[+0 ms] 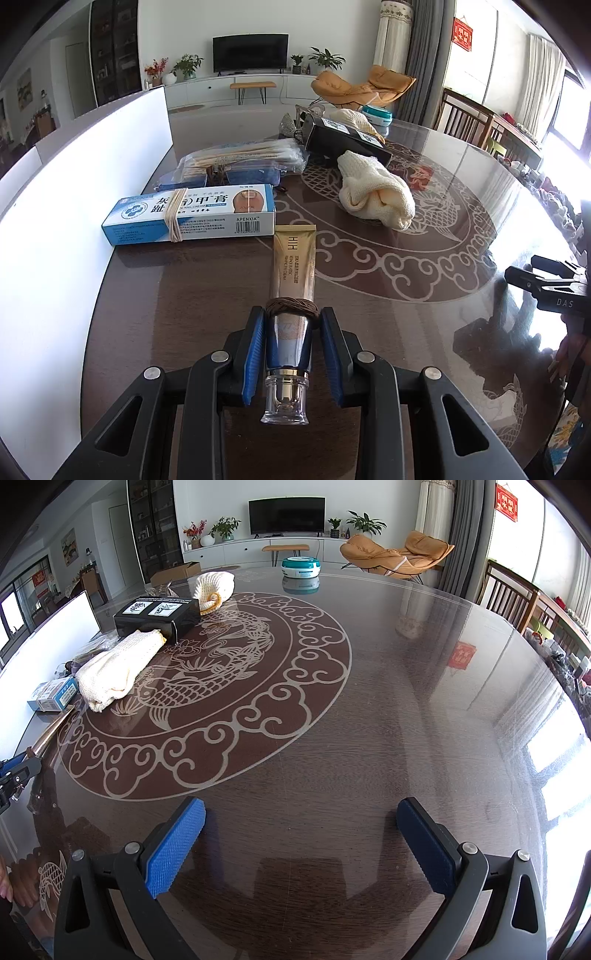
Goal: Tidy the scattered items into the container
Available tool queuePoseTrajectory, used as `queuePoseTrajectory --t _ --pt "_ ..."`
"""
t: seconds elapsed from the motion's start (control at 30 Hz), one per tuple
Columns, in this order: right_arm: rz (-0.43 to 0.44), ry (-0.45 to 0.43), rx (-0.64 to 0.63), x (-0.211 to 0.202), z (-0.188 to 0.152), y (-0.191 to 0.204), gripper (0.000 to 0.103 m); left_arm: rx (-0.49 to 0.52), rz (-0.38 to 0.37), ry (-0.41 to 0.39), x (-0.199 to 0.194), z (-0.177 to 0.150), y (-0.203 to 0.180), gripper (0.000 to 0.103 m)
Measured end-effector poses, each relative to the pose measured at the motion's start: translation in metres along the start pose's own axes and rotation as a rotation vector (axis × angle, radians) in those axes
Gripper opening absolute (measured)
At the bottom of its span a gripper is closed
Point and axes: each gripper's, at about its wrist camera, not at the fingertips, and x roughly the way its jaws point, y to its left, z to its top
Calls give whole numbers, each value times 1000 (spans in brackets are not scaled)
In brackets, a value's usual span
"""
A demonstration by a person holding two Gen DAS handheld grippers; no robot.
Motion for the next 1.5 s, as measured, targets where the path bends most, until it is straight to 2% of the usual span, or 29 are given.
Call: queuePoseTrajectory --t 0.13,0.2,0.23,0.27,0.3,0.5,0.7,0.73,0.77,0.83,0.97,1.07,1.13,1.27,1.3,1.37,1.4,1.43,1.47,1.5 --pt "0 0 0 0 0 0 103 16 6 3 1 -1 -3 34" --pt "0 0 0 0 0 0 103 32 8 8 1 -1 -6 45" --pt "0 0 0 0 0 0 103 39 30 19 3 0 -8 64" --pt "0 0 0 0 0 0 103 39 56 35 6 0 -8 77" --pt "0 0 0 0 0 0 103 32 70 39 7 1 -7 79" --pt "0 0 0 0 0 0 103 -4 81 44 9 3 1 81" --pt "3 0 3 0 1 0 103 -18 95 54 12 4 2 88" --pt "23 -4 12 0 2 2 103 -20 97 56 12 4 2 90" --pt "85 -12 30 -2 5 5 103 -23 98 58 13 4 2 91" --pt "256 -15 76 -4 17 20 103 -23 99 59 13 4 2 92" --pt "389 -37 44 -1 61 86 103 -23 99 59 13 4 2 92" --pt "380 2 -20 18 90 139 103 -23 98 59 13 4 2 92" --pt "316 43 -58 37 101 165 103 -23 97 59 13 4 2 92" --pt "232 75 -96 60 101 182 102 -23 98 59 13 4 2 92" --pt "221 62 -105 60 99 181 99 -23 98 59 13 4 2 92" --pt "206 24 -141 55 93 176 73 -23 98 59 13 4 2 92" --pt "213 13 -155 52 89 172 68 -23 98 59 13 4 2 92" --pt "209 4 -167 48 84 166 56 -23 98 59 13 4 2 92" --pt "210 -3 -175 44 79 160 52 -24 98 59 13 4 2 92" --pt "216 -8 -182 40 72 153 52 -24 98 59 13 4 2 92"
